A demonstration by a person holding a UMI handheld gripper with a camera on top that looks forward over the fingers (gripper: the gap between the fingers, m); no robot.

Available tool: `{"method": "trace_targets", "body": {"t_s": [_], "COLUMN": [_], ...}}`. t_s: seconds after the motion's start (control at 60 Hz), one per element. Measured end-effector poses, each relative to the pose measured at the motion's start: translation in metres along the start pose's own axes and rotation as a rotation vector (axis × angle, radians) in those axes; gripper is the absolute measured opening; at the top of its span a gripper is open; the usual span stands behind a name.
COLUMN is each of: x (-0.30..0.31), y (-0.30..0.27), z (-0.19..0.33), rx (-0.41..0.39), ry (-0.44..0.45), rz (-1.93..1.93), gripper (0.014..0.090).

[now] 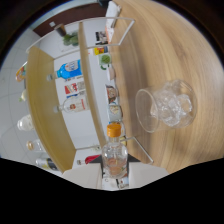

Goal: Make me a cup of Mount Fuji.

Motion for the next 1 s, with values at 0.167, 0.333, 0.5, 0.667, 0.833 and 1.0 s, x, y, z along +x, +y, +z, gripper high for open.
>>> {"method": "trace_targets", "body": {"t_s": [0.167, 0.333, 0.5, 0.667, 0.833, 1.0], "x": [-0.041, -0.055, 0.011, 0.083, 0.128, 0.150], "y": [0.032, 0.072, 0.108, 0.107, 0.102, 0.100], "z": [-0.009, -0.002, 0.025, 0.041, 0.049, 0.051], "rx": [0.033, 0.091, 0.028, -0.058, -0.117, -0.165], "ry": [0.033, 0.119, 0.250, 0.443, 0.560, 0.627], "rz": [-0.539, -1.172, -1.526, -1.628, -1.629, -1.603], "gripper": [0.0352, 0.0351, 0.0350, 0.0350, 0.0350, 0.0350]}}
